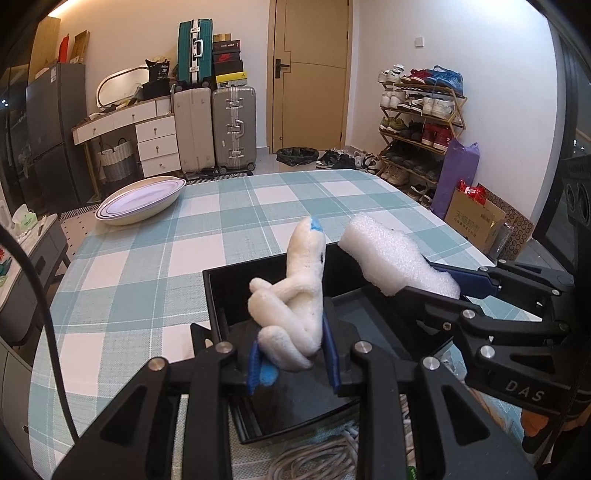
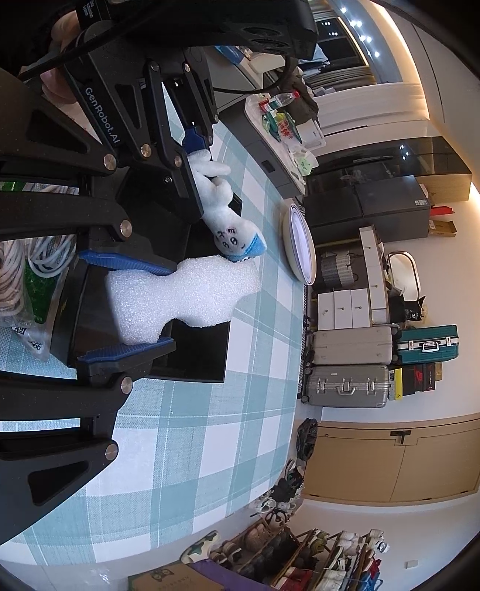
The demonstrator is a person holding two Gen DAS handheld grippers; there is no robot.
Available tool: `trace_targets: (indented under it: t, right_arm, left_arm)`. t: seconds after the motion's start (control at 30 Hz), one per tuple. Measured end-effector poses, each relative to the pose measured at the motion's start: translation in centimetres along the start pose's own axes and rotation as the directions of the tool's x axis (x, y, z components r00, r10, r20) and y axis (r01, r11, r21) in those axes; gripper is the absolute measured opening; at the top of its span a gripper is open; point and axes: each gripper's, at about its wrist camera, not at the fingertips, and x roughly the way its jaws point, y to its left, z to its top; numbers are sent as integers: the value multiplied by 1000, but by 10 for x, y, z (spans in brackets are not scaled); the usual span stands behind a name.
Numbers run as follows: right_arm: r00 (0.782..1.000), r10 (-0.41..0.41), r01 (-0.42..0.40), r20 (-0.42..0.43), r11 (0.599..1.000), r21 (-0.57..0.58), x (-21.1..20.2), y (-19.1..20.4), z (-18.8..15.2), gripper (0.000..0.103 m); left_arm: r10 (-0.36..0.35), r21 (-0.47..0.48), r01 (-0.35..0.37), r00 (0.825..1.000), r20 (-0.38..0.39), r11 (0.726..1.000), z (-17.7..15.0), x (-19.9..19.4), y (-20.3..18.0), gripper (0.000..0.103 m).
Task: Organize soft objects
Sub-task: 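Carry both items over the black box and open both grippers inside it, then withdraw both grippers from the black box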
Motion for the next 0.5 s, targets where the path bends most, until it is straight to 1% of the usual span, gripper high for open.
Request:
trace_targets:
  t: [0.03,0.07,0.1,0.13,0.17,0.2,0.27,0.3,0.33,0.37,0.4,0.43,0.5]
  right_arm:
    - [1000,12,-11,9,1000,-1,-3,0,0,50]
    - [1000,11,-11,28,1000,-5,-7,0,0,55]
    - [999,5,-5,44,1000,-13,-11,1,0,57]
    - [999,-5,6,53,1000,-21,-14,1,0,62]
    - [998,-17,18,61,1000,-24,-19,0,0,69]
    - [997,-20,22,69,1000,-20,-23,-2,0,73]
    - [996,-26,25,85,1000,7,-32,-7,-1,95]
    - [996,-22,21,88,1000,20,-36,-10,-2,98]
    - [996,-20,17,90,999,30,-40,-12,-3,98]
    - [995,-18,14,94,999,39,-43,-13,-5,99]
    - [995,-14,9,97,999,48,-47,-14,-6,101]
    - [995,-8,2,100,998,60,-51,-16,-9,102]
    - [995,-4,-3,97,997,74,-57,-17,-14,103]
  left_arm:
    - [-4,2,4,1000,-1,1000,0,-1,1,31]
    - [-13,3,13,1000,2,1000,0,-4,2,37]
    - [-18,3,18,1000,7,1000,0,-6,2,42]
    - [-19,5,19,1000,12,1000,0,-9,2,54]
    - [-20,5,20,1000,19,1000,0,-13,2,56]
    - [-25,7,25,999,24,1000,-1,-18,2,56]
    - [-34,24,33,999,20,999,-2,-24,0,57]
    - [-32,35,32,999,20,999,-4,-28,-2,58]
    - [-30,46,29,999,19,999,-6,-31,-3,64]
    - [-27,52,26,999,20,998,-8,-34,-5,81]
    - [-18,52,16,999,33,999,-10,-39,-5,89]
    - [-11,46,9,999,52,999,-12,-45,-5,100]
    - [-5,35,2,996,88,999,-17,-57,-3,101]
